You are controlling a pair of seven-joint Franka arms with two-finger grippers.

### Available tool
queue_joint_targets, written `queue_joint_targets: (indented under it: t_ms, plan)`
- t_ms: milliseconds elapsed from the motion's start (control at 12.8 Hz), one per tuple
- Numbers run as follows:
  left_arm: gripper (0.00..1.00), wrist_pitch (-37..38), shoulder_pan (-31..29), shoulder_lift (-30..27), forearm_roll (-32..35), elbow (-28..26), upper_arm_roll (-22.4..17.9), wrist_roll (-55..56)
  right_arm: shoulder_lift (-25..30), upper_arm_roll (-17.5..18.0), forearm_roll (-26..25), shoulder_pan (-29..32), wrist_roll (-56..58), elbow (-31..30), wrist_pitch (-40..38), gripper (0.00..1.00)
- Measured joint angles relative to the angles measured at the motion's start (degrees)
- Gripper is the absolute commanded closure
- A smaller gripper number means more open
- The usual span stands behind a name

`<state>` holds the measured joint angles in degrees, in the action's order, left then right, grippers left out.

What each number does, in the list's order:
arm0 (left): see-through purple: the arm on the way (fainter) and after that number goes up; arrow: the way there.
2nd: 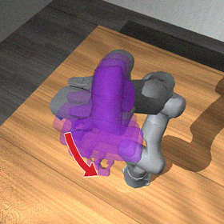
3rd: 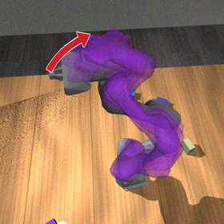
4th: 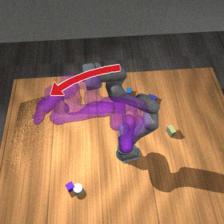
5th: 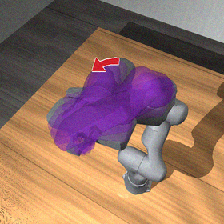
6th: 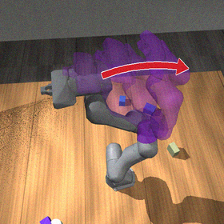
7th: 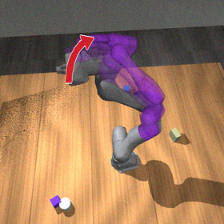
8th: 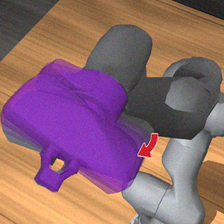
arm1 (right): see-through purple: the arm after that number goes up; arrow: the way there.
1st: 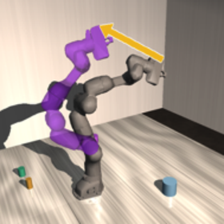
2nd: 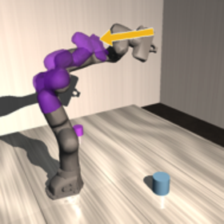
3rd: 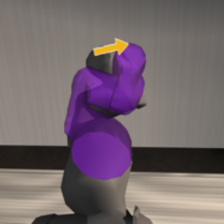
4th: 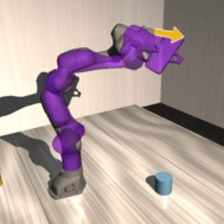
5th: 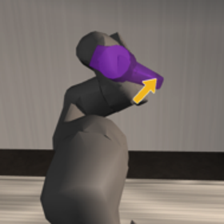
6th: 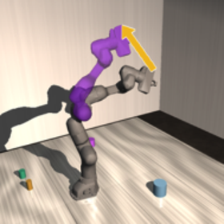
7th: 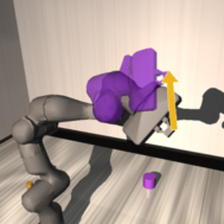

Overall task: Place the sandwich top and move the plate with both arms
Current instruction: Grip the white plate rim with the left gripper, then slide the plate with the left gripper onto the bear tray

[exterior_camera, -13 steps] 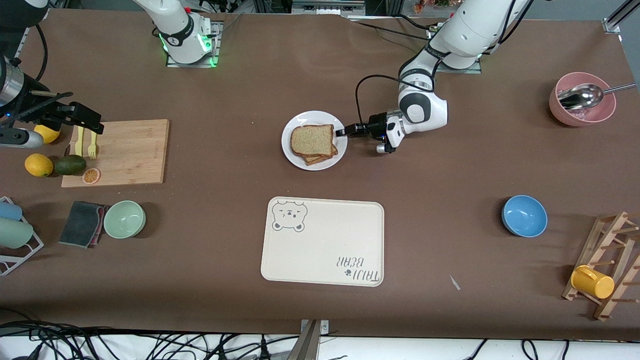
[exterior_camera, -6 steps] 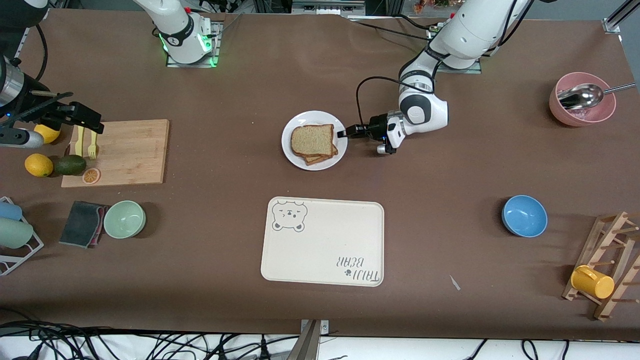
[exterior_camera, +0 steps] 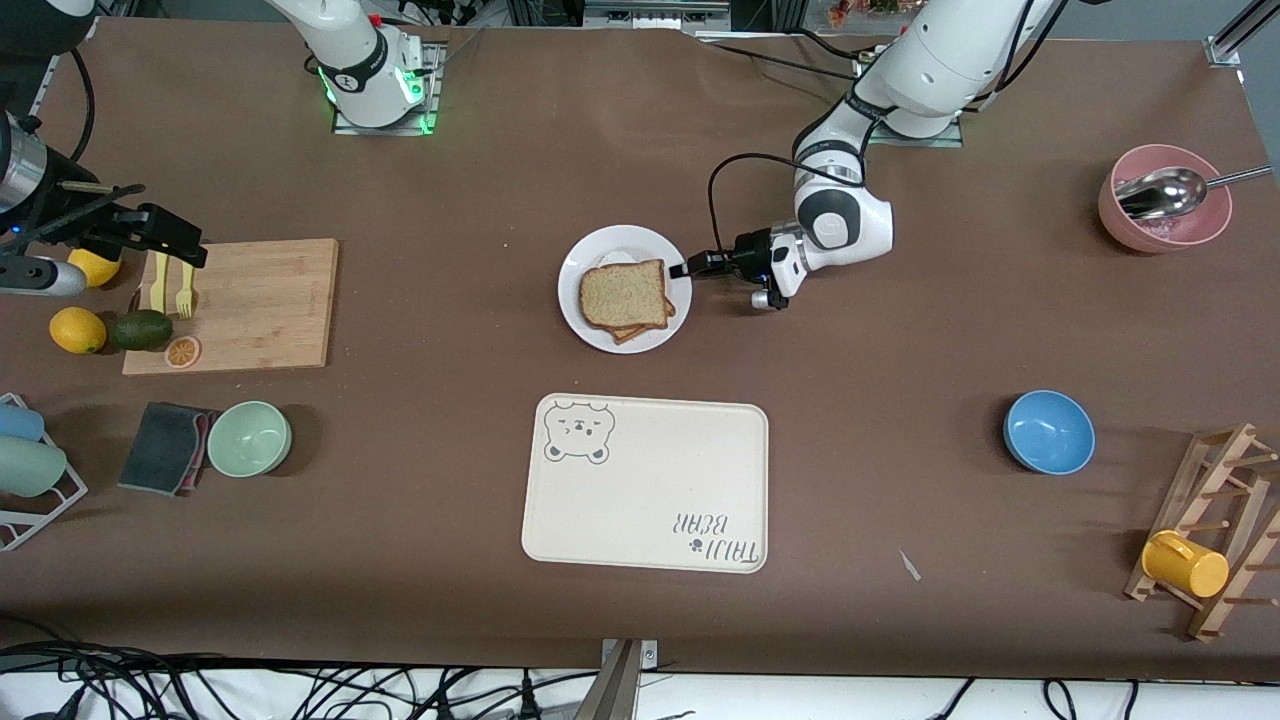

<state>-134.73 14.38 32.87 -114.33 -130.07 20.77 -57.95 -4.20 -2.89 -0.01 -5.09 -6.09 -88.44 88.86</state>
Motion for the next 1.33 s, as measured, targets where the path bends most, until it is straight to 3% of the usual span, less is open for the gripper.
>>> queue_joint_targets:
  t_ms: [627, 1332]
  plan:
    - [1.00, -0.5, 0.1, 0.1, -0.6, 1.0, -1.7, -6.2, 0.0, 0.0, 0.0, 0.1, 0.2, 0.0, 0.0, 0.00]
    - [1.00, -0.6, 0.1, 0.2, -0.8, 6.5, -3.4, -5.3, 0.0, 0.0, 0.0, 0.2, 0.3, 0.0, 0.0, 0.00]
